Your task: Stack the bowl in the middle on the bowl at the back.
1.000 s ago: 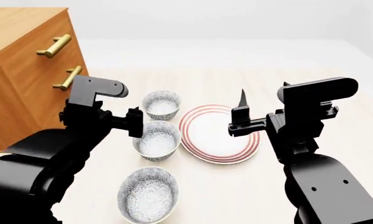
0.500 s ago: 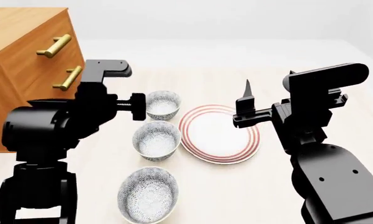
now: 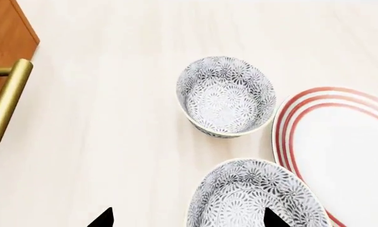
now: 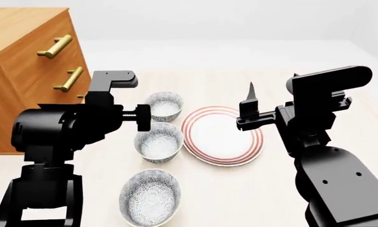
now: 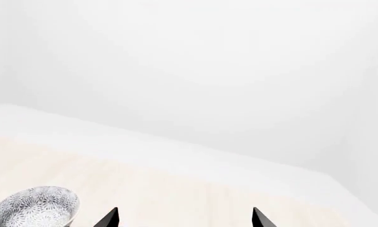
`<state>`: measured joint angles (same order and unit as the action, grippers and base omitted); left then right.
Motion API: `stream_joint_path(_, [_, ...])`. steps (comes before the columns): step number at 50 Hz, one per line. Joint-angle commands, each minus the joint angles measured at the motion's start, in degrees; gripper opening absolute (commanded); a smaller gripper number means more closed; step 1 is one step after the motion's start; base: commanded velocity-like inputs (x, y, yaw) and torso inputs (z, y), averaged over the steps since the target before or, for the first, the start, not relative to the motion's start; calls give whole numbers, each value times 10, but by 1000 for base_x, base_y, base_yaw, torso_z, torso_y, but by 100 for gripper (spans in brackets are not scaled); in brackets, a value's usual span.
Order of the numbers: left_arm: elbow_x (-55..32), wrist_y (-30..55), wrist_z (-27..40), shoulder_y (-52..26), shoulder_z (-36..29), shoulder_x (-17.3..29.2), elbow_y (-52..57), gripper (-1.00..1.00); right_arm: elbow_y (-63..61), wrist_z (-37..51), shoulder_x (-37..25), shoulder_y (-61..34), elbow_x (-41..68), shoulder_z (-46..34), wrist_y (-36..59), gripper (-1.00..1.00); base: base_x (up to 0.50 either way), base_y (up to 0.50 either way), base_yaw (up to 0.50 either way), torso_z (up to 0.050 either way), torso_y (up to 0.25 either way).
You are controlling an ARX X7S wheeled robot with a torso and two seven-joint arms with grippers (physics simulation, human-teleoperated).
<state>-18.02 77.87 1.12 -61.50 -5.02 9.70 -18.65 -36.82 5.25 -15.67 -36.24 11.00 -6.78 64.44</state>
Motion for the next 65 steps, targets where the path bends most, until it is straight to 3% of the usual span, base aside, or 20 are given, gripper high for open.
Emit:
stream_joint_path(1, [-3,5,3,6,-6,-2,-9,100,7,3,0,3,0,-2,-7,100,0,0,0,0,0])
stream_joint_path(32, [-22,2,27,19,68,-11,-56,100,9,11,-5,0,2,-11,-5,100,0,0,0,0,0])
stream_joint_path(65, [-11,-74,18,19,39,-17,-162,100,31,15,-5,-1,8,-17,-15,100,0,0,0,0,0])
